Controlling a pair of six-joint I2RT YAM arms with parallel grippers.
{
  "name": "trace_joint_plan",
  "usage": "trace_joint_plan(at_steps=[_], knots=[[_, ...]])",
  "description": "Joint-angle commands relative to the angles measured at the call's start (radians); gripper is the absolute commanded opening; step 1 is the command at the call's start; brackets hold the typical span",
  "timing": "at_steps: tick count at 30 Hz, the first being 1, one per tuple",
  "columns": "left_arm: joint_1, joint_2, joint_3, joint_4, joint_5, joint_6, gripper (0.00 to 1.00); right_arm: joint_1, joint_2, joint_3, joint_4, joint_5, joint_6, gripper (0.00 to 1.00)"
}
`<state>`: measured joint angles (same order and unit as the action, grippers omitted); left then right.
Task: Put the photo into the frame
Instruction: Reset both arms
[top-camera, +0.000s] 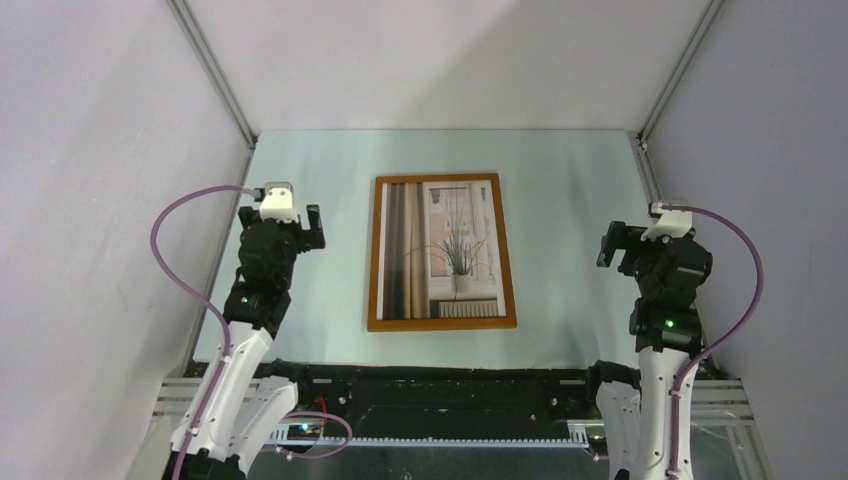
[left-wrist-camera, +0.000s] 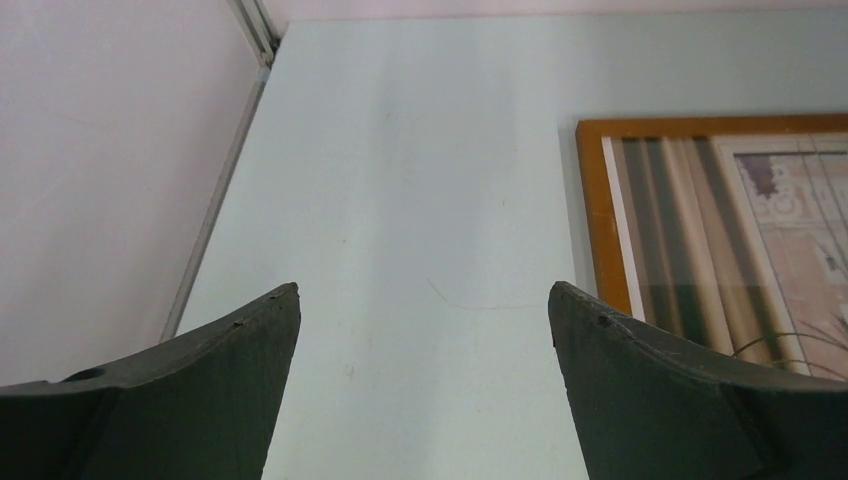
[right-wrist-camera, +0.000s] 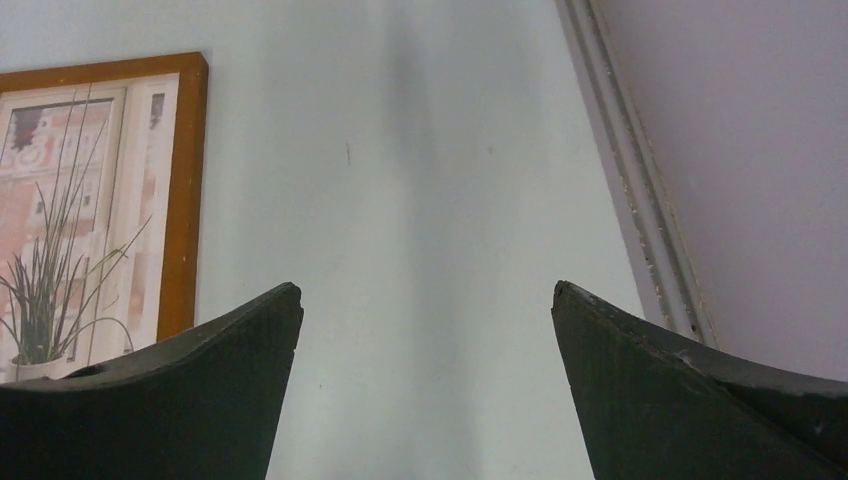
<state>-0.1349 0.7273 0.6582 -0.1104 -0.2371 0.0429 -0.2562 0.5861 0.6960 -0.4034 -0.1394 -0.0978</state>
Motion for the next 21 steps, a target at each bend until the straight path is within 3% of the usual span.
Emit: trace_joint_plan(at_steps=[1,12,21], knots=[[0.008,0.023,-0.050,0.098,-0.030,0.000,0.98,0.017,-0.022,0.008,0.033,0.011,0.002,0.99],[0.009,-0.027,-0.180,0.277,-0.047,-0.035,0.98,0.019,-0.065,0.008,-0.002,0.045,-0.020,0.99],[0.009,-0.040,-0.196,0.291,-0.018,-0.066,0.98,0.028,-0.055,0.007,-0.036,0.028,-0.045,1.00]])
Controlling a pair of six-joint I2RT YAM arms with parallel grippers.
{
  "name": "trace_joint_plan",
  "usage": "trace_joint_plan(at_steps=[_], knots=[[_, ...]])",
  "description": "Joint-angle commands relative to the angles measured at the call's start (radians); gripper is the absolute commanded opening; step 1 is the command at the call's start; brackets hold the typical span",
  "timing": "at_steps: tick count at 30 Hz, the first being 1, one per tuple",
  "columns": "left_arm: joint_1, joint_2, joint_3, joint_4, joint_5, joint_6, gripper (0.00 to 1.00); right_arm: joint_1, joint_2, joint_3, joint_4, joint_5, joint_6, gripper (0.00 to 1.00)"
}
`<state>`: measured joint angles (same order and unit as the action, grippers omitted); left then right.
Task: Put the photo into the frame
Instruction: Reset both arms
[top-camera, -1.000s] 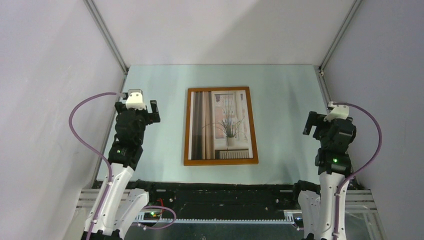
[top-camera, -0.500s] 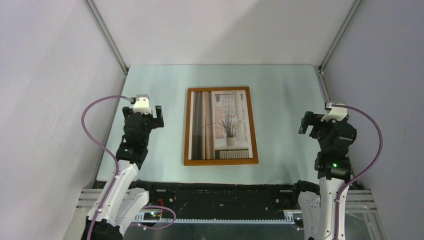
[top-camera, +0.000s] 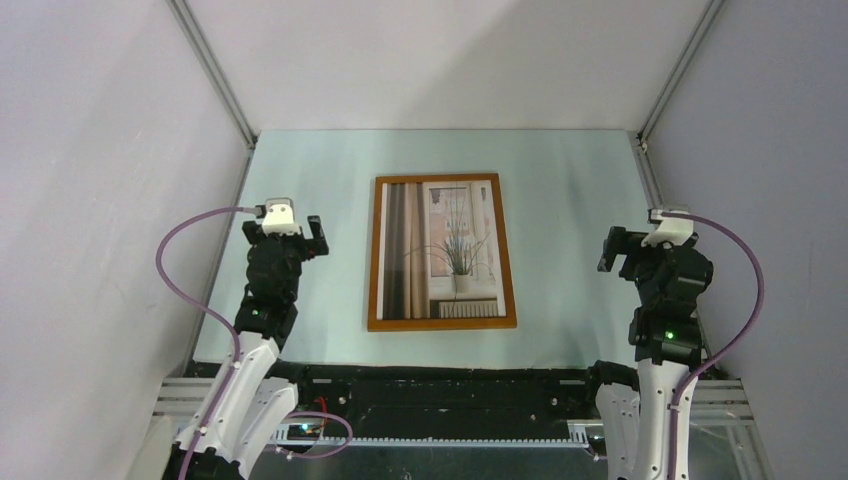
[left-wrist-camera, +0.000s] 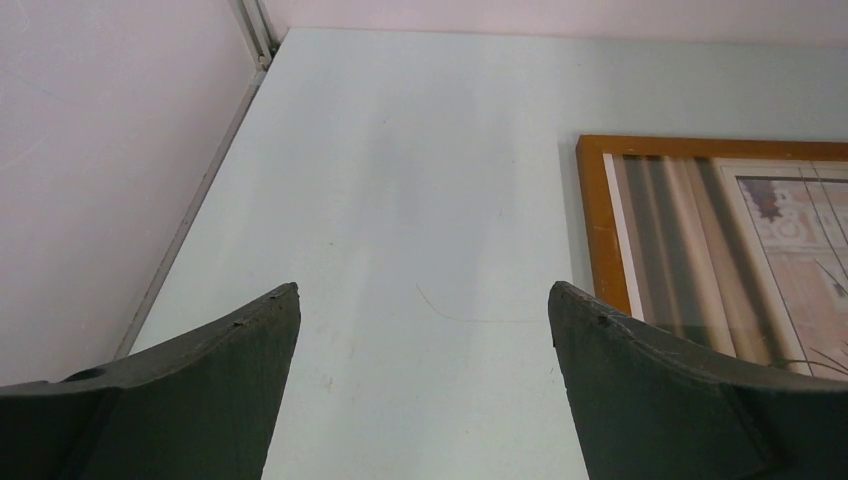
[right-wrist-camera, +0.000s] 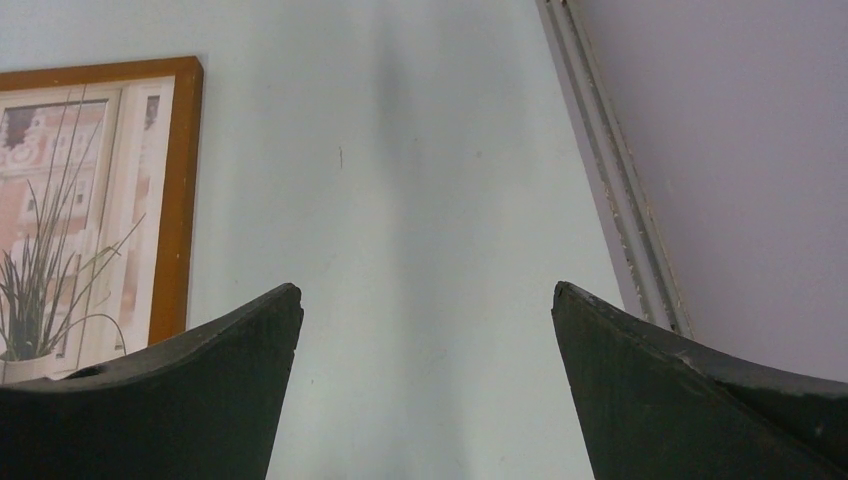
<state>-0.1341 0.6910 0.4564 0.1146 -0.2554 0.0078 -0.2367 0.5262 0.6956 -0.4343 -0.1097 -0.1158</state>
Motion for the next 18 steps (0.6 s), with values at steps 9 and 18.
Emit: trace_joint_plan(at_steps=[9,18], knots=[[0.009,-0.007,0.004,0.063,-0.004,-0.027,0.98,0.040,-0.013,0.008,0.008,0.021,0.000,1.00],[0.010,-0.003,0.006,0.059,0.012,-0.030,0.98,0.051,0.000,0.008,0.009,0.036,0.013,0.99]])
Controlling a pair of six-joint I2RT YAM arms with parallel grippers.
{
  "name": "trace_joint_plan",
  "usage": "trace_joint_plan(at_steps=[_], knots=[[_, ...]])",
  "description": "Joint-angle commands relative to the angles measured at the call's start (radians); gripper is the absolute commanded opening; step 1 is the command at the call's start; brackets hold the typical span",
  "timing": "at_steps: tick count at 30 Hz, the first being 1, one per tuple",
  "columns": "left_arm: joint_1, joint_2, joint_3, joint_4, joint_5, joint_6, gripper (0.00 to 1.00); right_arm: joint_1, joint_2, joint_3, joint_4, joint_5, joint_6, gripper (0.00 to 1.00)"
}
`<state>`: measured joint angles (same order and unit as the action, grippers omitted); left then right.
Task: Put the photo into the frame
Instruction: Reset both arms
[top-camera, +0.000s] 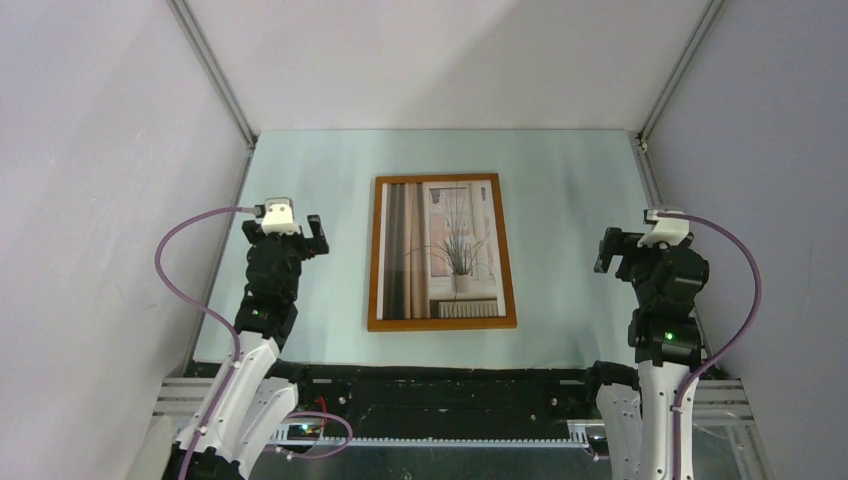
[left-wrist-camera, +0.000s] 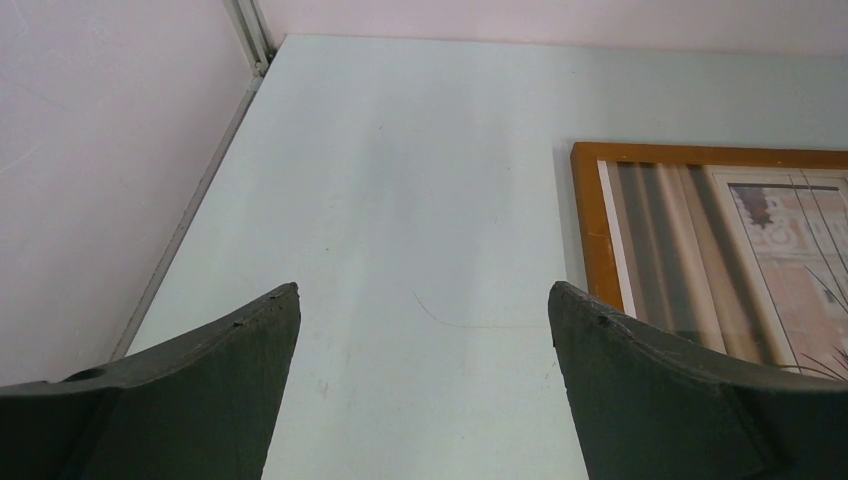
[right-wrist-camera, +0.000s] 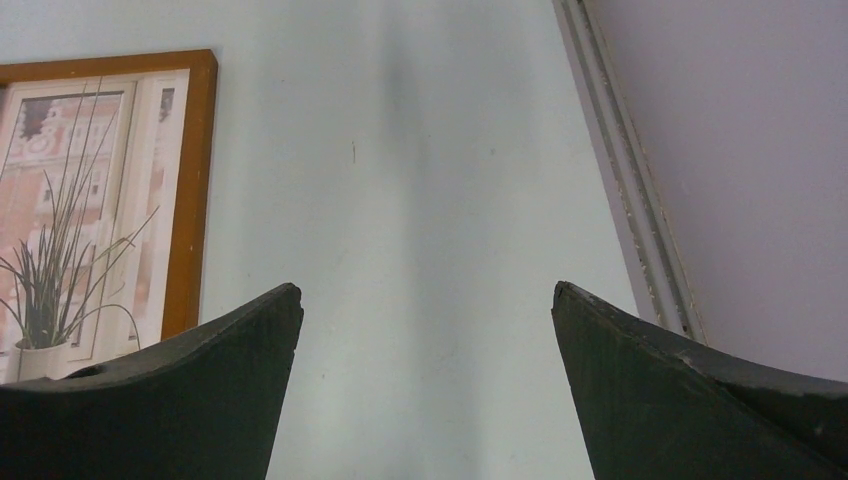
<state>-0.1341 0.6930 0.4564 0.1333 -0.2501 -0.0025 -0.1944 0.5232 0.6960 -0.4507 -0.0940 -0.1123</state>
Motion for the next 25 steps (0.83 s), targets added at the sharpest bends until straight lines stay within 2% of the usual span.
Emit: trace_joint_plan(at_steps=[1,25], knots=[[0.010,-0.004,0.006,0.039,0.012,-0.021,0.98,0.009,0.005,0.008,0.026,0.022,0.009,0.99],[0.011,-0.023,0.008,0.032,-0.001,-0.013,0.98,0.013,0.012,0.008,0.029,0.056,0.002,1.00]])
